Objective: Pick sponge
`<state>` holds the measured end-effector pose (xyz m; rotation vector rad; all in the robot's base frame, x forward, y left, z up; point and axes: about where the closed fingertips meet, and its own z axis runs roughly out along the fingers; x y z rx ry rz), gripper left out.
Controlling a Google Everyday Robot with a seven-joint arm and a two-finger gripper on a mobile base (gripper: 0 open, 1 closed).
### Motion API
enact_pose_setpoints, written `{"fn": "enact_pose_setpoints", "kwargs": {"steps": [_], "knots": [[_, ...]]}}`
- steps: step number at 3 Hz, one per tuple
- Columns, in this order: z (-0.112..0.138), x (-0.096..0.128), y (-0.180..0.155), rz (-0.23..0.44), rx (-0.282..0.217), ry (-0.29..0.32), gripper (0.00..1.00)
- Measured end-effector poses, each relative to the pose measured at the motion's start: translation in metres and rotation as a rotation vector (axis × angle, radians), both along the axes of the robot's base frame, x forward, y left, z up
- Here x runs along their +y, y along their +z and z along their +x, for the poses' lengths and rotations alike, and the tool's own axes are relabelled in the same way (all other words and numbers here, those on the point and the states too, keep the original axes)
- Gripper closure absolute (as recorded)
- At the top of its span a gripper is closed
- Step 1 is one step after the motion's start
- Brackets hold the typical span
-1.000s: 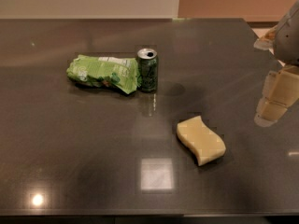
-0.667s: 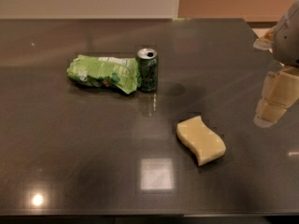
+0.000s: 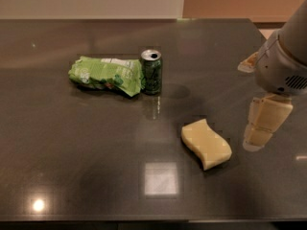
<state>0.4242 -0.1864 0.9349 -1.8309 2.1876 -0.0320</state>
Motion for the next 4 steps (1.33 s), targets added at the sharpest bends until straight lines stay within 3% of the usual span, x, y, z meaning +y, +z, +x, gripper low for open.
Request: {"fn": "enact_pose_setpoints", "kwargs": {"steps": [2,4], "knots": [[-0.013,0.025,-0.049,0.042,0.081,0.006,0.0],[-0.022,0.044,-0.082,0.056,0.123,-0.045,0.0]]}}
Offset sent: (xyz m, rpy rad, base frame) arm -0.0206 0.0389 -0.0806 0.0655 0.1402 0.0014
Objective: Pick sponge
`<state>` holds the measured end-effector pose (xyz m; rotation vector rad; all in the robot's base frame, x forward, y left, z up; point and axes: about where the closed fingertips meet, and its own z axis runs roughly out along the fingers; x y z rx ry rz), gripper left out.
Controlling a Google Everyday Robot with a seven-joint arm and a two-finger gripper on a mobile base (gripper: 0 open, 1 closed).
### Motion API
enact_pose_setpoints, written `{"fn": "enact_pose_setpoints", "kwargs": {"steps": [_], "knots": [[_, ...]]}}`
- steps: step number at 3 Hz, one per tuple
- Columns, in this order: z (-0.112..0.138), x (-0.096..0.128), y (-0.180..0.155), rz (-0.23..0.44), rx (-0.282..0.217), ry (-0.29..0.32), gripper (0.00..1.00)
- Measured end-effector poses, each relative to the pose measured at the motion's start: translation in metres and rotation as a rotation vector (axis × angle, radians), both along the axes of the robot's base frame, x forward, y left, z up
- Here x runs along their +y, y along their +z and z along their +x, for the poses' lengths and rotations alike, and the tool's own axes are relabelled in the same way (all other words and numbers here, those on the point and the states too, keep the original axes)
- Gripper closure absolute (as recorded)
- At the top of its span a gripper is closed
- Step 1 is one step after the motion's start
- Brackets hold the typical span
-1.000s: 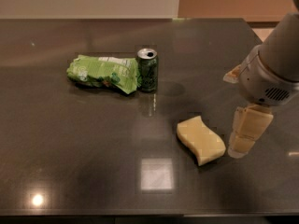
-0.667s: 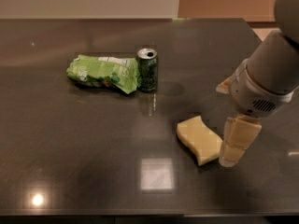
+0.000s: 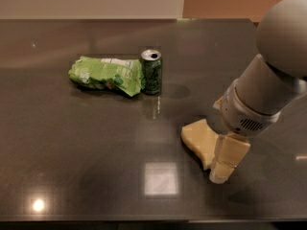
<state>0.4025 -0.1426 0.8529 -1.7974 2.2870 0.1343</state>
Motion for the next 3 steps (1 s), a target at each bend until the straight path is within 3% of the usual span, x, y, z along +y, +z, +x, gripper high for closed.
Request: {"fn": "enact_pose_setpoints", "kwargs": {"steps": [2,3], "knots": [[-0.004,0.007,-0.02,0.01,-0.008,-0.053,0.0],[-0.006,0.01,-0.026,0.006,-0.007,-0.06,0.19]]}}
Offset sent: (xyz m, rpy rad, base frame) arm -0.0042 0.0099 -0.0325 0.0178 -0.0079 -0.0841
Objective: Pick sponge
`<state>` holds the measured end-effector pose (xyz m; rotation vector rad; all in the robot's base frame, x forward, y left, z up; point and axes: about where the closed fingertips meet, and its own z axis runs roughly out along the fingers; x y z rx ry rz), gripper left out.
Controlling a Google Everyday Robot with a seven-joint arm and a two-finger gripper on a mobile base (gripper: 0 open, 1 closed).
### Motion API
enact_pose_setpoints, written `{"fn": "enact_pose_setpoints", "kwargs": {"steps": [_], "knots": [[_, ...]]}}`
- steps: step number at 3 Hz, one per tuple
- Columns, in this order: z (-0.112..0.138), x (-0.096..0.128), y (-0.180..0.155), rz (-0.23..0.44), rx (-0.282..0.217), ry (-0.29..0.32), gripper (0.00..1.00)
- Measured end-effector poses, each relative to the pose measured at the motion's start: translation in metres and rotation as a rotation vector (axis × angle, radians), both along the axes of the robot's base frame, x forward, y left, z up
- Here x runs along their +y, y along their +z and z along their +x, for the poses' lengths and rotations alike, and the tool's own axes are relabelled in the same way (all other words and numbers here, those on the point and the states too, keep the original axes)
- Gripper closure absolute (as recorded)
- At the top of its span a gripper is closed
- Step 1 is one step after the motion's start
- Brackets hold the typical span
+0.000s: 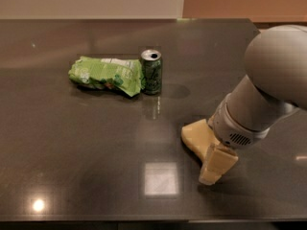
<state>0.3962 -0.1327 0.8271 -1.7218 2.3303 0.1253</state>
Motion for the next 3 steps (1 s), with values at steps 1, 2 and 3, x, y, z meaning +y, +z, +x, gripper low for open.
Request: {"fn": "enact_pose_setpoints", "kwargs": {"steps": [1,2,3], "knots": [[-0.003,0.001,-0.003,0.009,0.013,-0.002,0.42],[-0.002,0.0,0.001,0.031,0.026,-0.007,0.65],[0.004,-0.003,0.017,0.053,0.033,0.008,0.88]]}}
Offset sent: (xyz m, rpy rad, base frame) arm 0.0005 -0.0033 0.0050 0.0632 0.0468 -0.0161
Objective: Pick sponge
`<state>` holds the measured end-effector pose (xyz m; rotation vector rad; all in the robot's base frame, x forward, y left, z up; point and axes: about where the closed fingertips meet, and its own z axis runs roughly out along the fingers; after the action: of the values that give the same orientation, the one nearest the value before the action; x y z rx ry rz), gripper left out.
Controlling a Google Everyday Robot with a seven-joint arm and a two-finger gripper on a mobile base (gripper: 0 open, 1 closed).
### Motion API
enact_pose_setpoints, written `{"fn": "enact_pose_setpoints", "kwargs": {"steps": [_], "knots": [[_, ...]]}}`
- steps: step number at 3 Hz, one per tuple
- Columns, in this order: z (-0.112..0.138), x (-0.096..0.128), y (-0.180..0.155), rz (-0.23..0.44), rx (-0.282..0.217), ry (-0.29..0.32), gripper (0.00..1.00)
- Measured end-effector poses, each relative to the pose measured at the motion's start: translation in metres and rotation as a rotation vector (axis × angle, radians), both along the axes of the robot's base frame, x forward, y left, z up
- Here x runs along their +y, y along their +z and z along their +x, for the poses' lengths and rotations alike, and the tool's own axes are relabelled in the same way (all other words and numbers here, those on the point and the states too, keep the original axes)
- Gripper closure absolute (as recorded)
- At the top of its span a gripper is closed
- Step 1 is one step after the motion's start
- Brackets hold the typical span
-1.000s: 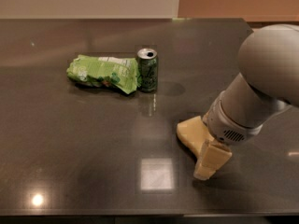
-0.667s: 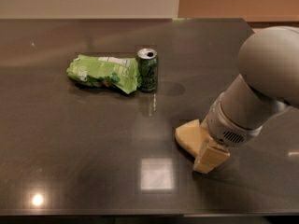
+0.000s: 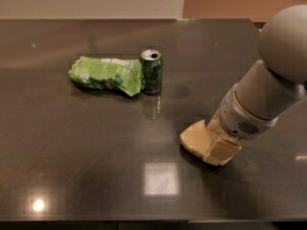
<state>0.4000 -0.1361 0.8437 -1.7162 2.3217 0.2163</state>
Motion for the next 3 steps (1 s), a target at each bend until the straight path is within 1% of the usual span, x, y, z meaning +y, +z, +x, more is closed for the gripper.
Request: {"fn": "enact_pose_setpoints", "kwargs": {"steps": [1,2,3], "knots": [[0.012,-0.004,0.025,0.033,-0.005,0.04,1.0],[0.024,-0.008,0.051,0.07,-0.016,0.096,1.0],[0.032,-0.007,0.074,0.102,-0.023,0.181,1.0]]}}
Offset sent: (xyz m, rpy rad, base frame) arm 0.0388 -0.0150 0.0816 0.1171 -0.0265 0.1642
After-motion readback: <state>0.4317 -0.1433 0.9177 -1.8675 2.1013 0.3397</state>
